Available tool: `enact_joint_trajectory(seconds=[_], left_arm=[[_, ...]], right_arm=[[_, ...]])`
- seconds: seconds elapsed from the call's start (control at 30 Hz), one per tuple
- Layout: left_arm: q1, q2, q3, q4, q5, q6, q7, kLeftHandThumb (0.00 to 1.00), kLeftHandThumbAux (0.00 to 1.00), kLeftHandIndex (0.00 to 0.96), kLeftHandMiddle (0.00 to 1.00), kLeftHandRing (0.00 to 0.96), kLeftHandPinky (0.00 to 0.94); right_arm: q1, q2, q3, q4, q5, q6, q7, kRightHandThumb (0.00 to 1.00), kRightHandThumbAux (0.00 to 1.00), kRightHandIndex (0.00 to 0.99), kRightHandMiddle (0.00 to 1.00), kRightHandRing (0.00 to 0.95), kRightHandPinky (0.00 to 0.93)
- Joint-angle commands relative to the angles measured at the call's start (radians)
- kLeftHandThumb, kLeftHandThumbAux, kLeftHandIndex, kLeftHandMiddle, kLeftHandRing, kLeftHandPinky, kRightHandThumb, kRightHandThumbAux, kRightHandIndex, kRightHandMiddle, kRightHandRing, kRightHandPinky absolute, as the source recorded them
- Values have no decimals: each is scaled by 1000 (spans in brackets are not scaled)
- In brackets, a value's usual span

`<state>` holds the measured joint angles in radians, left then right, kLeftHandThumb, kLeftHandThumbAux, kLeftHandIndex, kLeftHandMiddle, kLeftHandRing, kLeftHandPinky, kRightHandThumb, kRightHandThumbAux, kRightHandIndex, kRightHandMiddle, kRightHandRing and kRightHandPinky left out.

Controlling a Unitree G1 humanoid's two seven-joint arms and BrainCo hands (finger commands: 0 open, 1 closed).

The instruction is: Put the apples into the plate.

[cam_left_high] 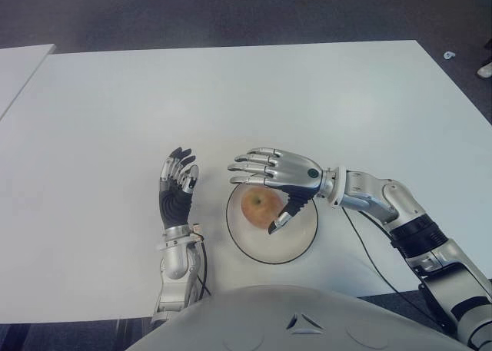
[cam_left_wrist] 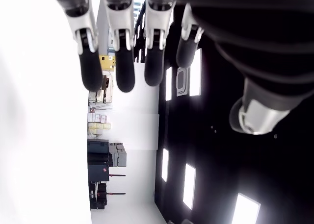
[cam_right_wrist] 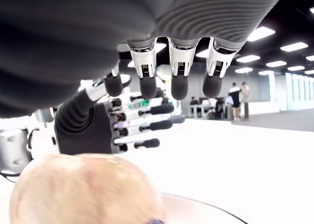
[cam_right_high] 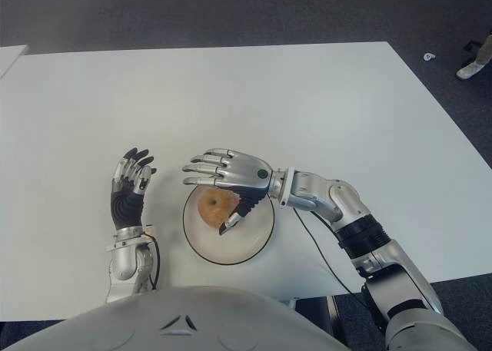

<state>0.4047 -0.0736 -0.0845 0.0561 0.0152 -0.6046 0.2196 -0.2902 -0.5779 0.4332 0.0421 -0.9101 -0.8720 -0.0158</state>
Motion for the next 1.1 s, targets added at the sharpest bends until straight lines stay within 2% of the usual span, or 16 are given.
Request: enact_joint_trajectory(seconds=[0.03,0.17,0.27,0.3,0.37,0.4,0.43,0.5,0.57,0.67,0.73,0.77,0.83,0.93,1.1], left_arm=[[-27,-49,6,13,-3,-5,8,475,548,178,238,269,307],[-30,-50,7,17,-7,-10,7,486,552,175,238,269,310],[-30,-50,8,18,-8,-12,8,487,550,176,238,269,311],[-31,-50,11,21,-10,-13,8,487,550,176,238,269,311],[-32,-49,14,24,-14,-15,9,483,543,184,238,268,315],[-33,-47,17,25,-17,-16,8,481,540,187,239,268,316],[-33,-45,18,25,-20,-17,6,480,539,189,239,268,317],[-34,-43,21,29,-14,-15,10,477,538,195,240,270,321],[-35,-36,27,30,-7,-6,12,474,537,198,243,272,324],[-35,-30,30,31,-9,-2,10,472,536,197,246,274,325],[-37,-21,37,33,-9,-1,7,470,536,195,245,273,322],[-41,-12,43,38,-11,-3,3,469,536,195,245,272,321],[-45,1,54,48,-18,-9,-7,448,536,198,244,270,320],[-46,9,66,49,-20,-1,-9,415,536,199,243,269,319],[-45,13,83,51,-16,4,-10,372,535,190,243,272,326]], right_arm=[[-25,15,-46,113,61,-4,-73,115,262,0,0,0,0],[-89,62,-77,316,136,-38,-170,109,290,0,0,0,2],[-134,88,-84,433,178,-67,-206,124,317,0,13,14,51],[-152,130,-108,484,335,-55,-135,127,321,0,15,17,60],[-180,183,-136,558,536,-48,-47,188,354,30,76,68,102],[-187,196,-141,576,578,-47,-27,212,367,42,99,87,118],[-190,199,-140,582,583,-51,-22,227,374,50,114,100,129],[-176,244,-184,596,739,56,85,250,397,69,130,113,139],[-155,285,-240,584,906,194,191,268,423,86,141,124,150],[-150,298,-260,575,961,239,233,283,461,105,151,138,168],[-124,300,-290,555,1022,305,265,281,483,113,155,147,180],[-95,307,-321,527,1087,362,284,280,489,115,156,149,183],[-57,325,-381,518,1190,429,313,266,513,131,172,173,212],[-39,345,-452,564,1274,468,348,245,523,150,188,191,226],[-45,372,-524,621,1345,504,383,215,517,172,203,200,224]])
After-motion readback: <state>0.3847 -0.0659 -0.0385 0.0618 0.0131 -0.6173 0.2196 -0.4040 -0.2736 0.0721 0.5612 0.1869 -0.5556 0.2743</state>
